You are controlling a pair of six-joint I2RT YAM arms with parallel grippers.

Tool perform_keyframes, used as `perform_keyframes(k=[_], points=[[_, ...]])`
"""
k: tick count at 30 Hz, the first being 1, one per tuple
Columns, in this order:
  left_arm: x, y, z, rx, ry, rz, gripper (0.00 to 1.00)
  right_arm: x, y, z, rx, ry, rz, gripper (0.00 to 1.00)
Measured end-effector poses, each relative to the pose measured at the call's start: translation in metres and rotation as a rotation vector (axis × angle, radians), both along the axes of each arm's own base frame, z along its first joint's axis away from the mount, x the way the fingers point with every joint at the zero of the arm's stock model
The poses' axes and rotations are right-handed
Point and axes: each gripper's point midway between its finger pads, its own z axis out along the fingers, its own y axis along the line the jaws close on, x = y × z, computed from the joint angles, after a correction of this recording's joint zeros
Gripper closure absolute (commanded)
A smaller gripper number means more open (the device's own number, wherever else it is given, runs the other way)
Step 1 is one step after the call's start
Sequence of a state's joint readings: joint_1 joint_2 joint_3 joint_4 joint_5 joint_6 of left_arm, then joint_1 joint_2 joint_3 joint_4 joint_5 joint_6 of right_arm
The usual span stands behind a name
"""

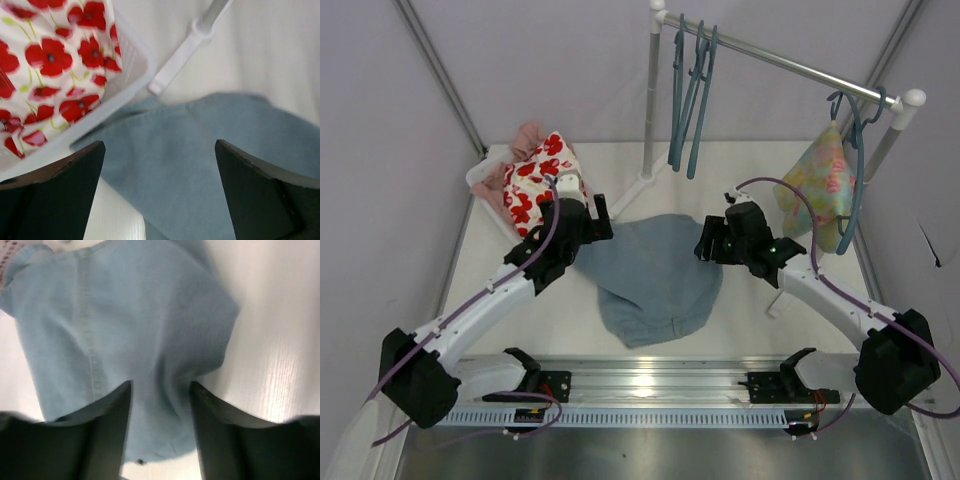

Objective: Place the skirt on the hanger

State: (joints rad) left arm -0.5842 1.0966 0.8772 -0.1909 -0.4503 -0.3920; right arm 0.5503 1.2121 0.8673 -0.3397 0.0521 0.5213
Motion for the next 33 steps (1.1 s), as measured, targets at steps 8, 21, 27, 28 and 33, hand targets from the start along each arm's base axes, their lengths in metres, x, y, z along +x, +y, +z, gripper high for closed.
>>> perform_keyframes(k=[8, 21, 27, 28, 33], points=[[-0.036, -0.014, -0.048, -0.028, 0.208, -0.058, 0.03, -0.01, 0.005, -0.02, -0.044, 0.092, 0.084, 0.16], [-0.161, -0.06, -0.145, -0.158, 0.532, -0.145, 0.12, -0.027, -0.012, -0.024, -0.061, 0.106, 0.061, 0.16], [-0.179, -0.063, -0.174, -0.19, 0.599, -0.087, 0.17, -0.043, -0.037, -0.057, -0.1, 0.174, -0.004, 0.17], [-0.179, -0.063, -0.178, -0.191, 0.606, -0.071, 0.19, -0.045, -0.041, -0.064, -0.105, 0.188, -0.017, 0.17], [-0.178, -0.064, -0.197, -0.182, 0.633, -0.018, 0.76, -0.048, -0.056, -0.089, -0.13, 0.234, -0.066, 0.18]])
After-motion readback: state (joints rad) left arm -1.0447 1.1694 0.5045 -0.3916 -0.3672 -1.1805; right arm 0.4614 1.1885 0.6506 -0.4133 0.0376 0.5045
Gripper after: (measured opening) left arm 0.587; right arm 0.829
